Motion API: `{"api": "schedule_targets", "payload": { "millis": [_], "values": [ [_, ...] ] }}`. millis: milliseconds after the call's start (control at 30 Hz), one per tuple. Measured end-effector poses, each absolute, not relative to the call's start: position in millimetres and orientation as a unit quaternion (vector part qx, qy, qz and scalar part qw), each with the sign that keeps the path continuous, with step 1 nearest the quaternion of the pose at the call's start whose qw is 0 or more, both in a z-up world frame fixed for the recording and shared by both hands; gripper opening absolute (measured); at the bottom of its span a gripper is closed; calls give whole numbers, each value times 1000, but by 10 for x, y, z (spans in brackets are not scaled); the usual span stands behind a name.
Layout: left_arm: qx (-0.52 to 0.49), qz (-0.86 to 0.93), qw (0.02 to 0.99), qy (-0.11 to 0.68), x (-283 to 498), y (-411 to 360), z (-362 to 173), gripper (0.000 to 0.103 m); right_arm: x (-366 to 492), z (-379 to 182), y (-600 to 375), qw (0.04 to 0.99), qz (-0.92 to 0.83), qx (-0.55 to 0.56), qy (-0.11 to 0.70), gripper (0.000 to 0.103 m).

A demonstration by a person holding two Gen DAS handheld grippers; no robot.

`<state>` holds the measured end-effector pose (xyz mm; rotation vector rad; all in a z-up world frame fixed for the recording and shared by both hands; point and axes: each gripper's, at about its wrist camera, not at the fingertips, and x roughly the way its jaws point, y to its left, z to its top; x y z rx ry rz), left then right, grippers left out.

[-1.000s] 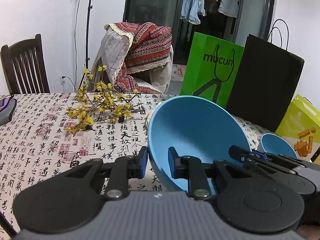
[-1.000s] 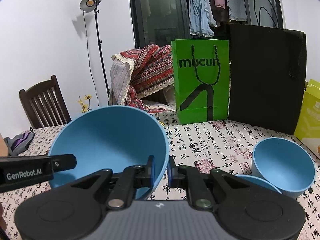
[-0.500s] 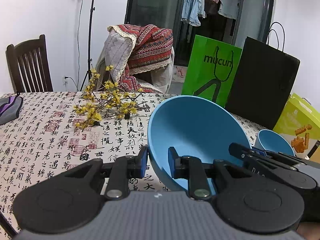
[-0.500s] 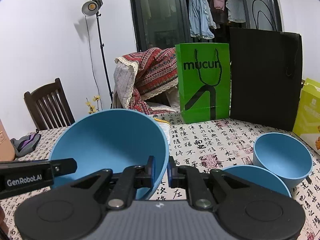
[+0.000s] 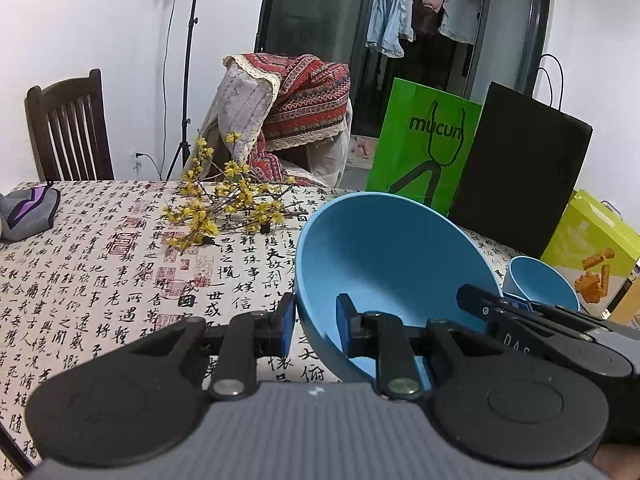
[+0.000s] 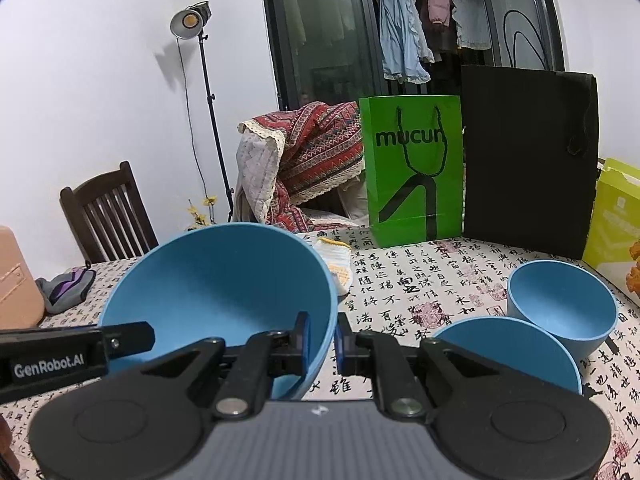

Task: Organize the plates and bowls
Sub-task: 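Carry the held blue bowl across the table toward the pink suitcase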

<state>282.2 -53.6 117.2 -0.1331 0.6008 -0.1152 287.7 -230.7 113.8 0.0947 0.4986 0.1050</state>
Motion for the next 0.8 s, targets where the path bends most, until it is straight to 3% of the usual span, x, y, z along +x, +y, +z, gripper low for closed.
{"api": "schedule_targets", "payload": {
  "millis": [800],
  "values": [
    [-71, -51, 956, 280, 2325, -264, 1304, 22, 2410, 1257, -2065, 969, 63, 48, 235, 12]
  ]
}}
